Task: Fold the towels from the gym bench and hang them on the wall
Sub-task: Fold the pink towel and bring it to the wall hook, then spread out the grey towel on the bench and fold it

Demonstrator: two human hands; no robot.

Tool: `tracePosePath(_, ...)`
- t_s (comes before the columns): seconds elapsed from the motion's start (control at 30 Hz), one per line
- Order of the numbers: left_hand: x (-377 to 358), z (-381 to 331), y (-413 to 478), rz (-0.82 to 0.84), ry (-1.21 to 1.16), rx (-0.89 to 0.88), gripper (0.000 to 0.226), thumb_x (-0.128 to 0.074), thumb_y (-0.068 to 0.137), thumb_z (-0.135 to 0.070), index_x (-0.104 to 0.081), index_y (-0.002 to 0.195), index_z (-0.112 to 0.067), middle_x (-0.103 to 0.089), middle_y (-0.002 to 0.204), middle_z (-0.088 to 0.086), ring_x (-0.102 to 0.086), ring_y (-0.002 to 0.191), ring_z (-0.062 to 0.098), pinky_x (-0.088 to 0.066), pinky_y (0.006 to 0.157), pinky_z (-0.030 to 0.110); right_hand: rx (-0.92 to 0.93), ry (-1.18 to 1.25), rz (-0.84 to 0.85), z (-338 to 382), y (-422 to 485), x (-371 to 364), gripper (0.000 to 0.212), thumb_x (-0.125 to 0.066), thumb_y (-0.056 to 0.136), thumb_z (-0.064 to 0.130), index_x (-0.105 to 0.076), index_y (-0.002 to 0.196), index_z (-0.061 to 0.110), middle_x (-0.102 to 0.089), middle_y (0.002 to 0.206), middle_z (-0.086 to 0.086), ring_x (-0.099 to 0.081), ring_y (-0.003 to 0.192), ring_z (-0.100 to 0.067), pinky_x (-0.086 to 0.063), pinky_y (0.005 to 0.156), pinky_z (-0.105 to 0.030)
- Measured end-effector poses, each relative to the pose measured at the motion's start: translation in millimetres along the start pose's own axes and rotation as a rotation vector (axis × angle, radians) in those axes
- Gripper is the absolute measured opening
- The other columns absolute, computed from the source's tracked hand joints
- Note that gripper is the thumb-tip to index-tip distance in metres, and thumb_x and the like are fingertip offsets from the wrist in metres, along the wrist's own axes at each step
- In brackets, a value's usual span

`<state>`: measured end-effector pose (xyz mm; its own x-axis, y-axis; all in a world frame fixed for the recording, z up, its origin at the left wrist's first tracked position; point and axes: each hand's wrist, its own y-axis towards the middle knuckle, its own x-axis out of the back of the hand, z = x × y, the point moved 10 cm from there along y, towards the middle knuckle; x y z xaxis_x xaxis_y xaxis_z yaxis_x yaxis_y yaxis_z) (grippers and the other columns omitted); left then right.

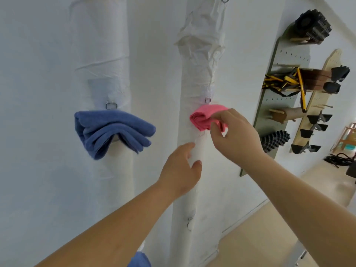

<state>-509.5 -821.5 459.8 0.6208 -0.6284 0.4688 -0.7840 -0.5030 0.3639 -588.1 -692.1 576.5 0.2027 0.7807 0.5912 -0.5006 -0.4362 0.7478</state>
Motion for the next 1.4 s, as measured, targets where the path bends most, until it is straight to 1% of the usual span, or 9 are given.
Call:
tracePosePath(0.07, -17, 35, -38, 0.101, -0.026, 0.065, 0.053, -0.062, 0.097, -0.031, -0.047, 0.147, -0.034, -0.058, 0.141, -0.013, -0.059, 0.122, 0.007, -0.051, 0.108, 0.036, -0.047, 0.052, 0.051, 1, -44, -20, 0.022, -0.058, 0.098, 0.033, -0.069, 0.116, 0.031, -0.063, 0.103, 0.02, -0.061, 0.095, -0.005, -0.051, 0.078, -0.03)
tracePosePath(0.3, -35, 159, -169, 0.286, -0.002, 0.321, 0.04, -0.058, 0.099, -0.025, -0.057, 0.135, -0.041, -0.063, 0.125, -0.02, -0.065, 0.103, 0.0, -0.055, 0.089, 0.017, -0.402, 0.232, 0.565, -20, -218, -130, 0.014, -0.062, 0.096, 0.04, -0.07, 0.107, 0.039, -0.071, 0.093, 0.021, -0.066, 0.076, 0.003, -0.056, 0.076, -0.029)
tracePosePath(0.4, -22, 190, -202, 0.281, -0.006, 0.394, 0.034, -0.062, 0.097, -0.028, -0.059, 0.121, -0.052, -0.067, 0.114, -0.023, -0.066, 0.102, -0.001, -0.057, 0.094, 0.023, -0.527, 0.325, 0.643, -17, -267, -142, 0.012, -0.065, 0.096, 0.038, -0.072, 0.106, 0.037, -0.073, 0.09, 0.015, -0.065, 0.069, 0.002, -0.052, 0.069, -0.024)
tracePosePath(0.5, -9, 213, -235, 0.31, -0.033, 0.438, 0.03, -0.063, 0.097, -0.024, -0.064, 0.12, -0.042, -0.069, 0.111, -0.022, -0.066, 0.103, -0.003, -0.054, 0.1, 0.025, -0.658, 0.413, 0.669, -1, -310, -141, 0.01, -0.066, 0.096, 0.037, -0.072, 0.103, 0.039, -0.077, 0.089, 0.007, -0.073, 0.079, -0.009, -0.061, 0.077, -0.034)
tracePosePath(0.6, 10, 224, -278, 0.374, -0.089, 0.459, 0.021, -0.067, 0.095, -0.019, -0.068, 0.103, -0.039, -0.075, 0.096, -0.021, -0.067, 0.095, -0.009, -0.051, 0.088, 0.011, -0.782, 0.44, 0.664, 25, -364, -136, 0.008, -0.064, 0.098, 0.037, -0.07, 0.1, 0.041, -0.078, 0.09, 0.003, -0.075, 0.087, -0.018, -0.06, 0.087, -0.039)
tracePosePath(0.67, 26, 238, -305, 0.424, -0.089, 0.454, 0.028, -0.068, 0.094, -0.013, -0.068, 0.093, -0.041, -0.076, 0.094, -0.021, -0.069, 0.092, -0.007, -0.053, 0.085, 0.012, -0.878, 0.451, 0.658, 47, -402, -134, 0.009, -0.064, 0.099, 0.034, -0.07, 0.101, 0.04, -0.079, 0.091, 0.002, -0.076, 0.087, -0.017, -0.06, 0.089, -0.04)
tracePosePath(0.8, 63, 275, -357, 0.492, -0.071, 0.483, 0.029, -0.068, 0.096, -0.018, -0.065, 0.101, -0.047, -0.074, 0.108, -0.019, -0.069, 0.103, -0.003, -0.054, 0.097, 0.021, -1.068, 0.457, 0.591, 97, -473, -124, 0.013, -0.06, 0.103, 0.032, -0.068, 0.112, 0.036, -0.08, 0.093, 0.008, -0.074, 0.081, -0.002, -0.06, 0.086, -0.03)
tracePosePath(1.0, 98, 293, -430, 0.621, -0.094, 0.478, 0.027, -0.067, 0.097, -0.015, -0.066, 0.115, -0.036, -0.073, 0.107, -0.015, -0.067, 0.101, 0.002, -0.051, 0.088, 0.015, -1.29, 0.425, 0.466, 178, -587, -88, 0.019, -0.059, 0.104, 0.029, -0.063, 0.123, 0.03, -0.08, 0.094, 0.005, -0.075, 0.083, -0.003, -0.06, 0.074, -0.022)
tracePosePath(1.4, -1, 187, -659, 1.172, -0.103, 0.289, 0.039, -0.067, 0.094, -0.009, -0.062, 0.101, -0.047, -0.074, 0.106, -0.011, -0.07, 0.101, 0.008, -0.057, 0.098, 0.035, -1.679, 0.162, -0.037, 288, -816, 149, 0.015, -0.064, 0.101, 0.028, -0.069, 0.114, 0.034, -0.08, 0.089, 0.007, -0.076, 0.084, -0.009, -0.062, 0.084, -0.03)
